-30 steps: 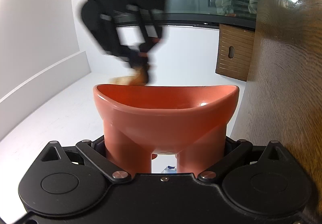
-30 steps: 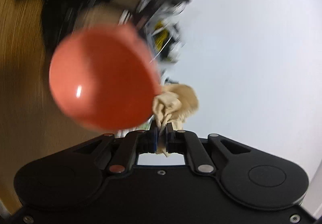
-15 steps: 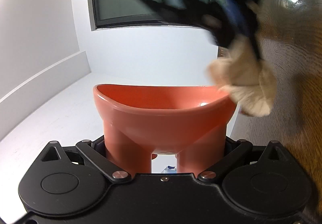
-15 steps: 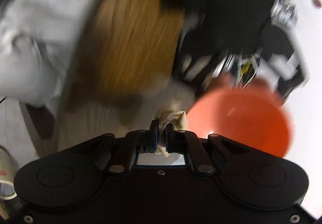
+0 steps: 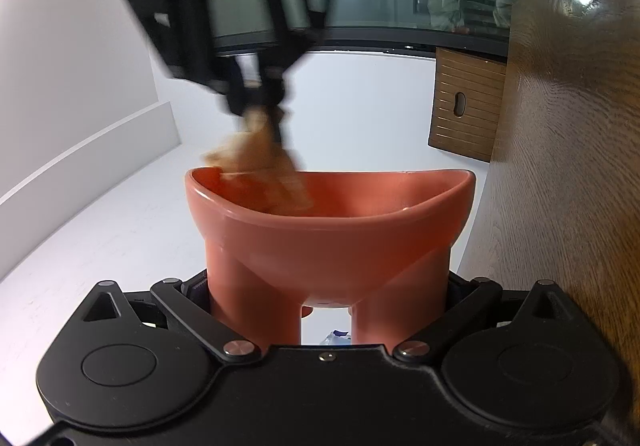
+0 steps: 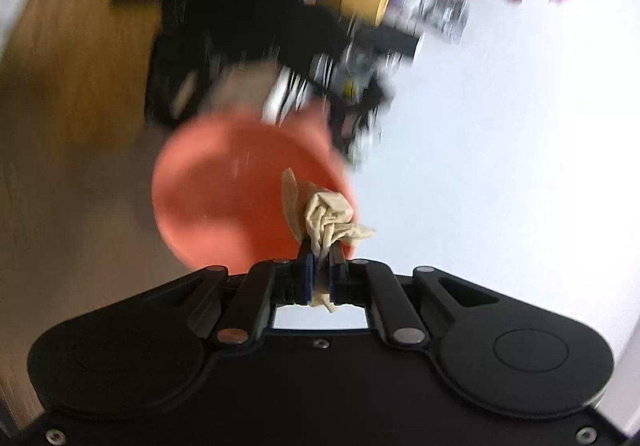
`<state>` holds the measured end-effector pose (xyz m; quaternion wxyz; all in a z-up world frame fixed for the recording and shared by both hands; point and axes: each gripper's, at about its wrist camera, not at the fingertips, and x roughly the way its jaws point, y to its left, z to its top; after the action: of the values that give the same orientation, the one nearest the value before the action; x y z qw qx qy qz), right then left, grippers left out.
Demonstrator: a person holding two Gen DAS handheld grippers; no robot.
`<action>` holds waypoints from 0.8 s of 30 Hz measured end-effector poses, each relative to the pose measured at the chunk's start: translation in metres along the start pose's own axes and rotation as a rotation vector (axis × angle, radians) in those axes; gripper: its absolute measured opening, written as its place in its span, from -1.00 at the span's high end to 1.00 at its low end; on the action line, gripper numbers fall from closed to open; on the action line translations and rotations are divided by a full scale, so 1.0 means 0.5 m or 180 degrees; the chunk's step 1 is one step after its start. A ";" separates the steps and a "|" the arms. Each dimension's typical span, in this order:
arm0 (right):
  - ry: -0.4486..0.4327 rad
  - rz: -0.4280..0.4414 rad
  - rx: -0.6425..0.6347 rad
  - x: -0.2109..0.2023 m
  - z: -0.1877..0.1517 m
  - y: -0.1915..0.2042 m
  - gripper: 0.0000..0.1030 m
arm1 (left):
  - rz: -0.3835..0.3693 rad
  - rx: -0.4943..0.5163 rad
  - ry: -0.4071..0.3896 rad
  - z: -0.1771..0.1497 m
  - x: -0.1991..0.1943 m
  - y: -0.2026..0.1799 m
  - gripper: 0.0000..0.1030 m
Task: Clean bowl
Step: 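Wipe the cloth around the bowl interior with the right tool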
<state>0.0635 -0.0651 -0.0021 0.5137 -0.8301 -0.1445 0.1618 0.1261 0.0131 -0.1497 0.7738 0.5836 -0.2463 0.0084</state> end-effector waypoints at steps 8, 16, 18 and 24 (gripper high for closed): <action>-0.0172 0.0377 -0.0187 -0.028 -0.019 0.099 0.85 | 0.0000 0.0000 0.0000 0.000 -0.001 0.000 -0.90; -0.0398 -0.0177 -0.0015 -0.080 -0.037 0.005 0.85 | 0.0000 0.0000 0.0001 0.001 -0.002 0.000 -0.90; -0.0234 -0.0211 0.0041 -0.031 -0.042 -0.021 0.85 | 0.0000 0.0000 0.0000 0.001 -0.003 0.000 -0.90; 0.0058 0.0125 -0.0036 0.037 -0.065 0.016 0.85 | 0.0001 0.0000 0.0001 0.002 -0.003 0.000 -0.90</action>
<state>0.0946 -0.0871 0.0022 0.5070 -0.8371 -0.1244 0.1635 0.1244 0.0127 -0.1503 0.7738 0.5835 -0.2462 0.0085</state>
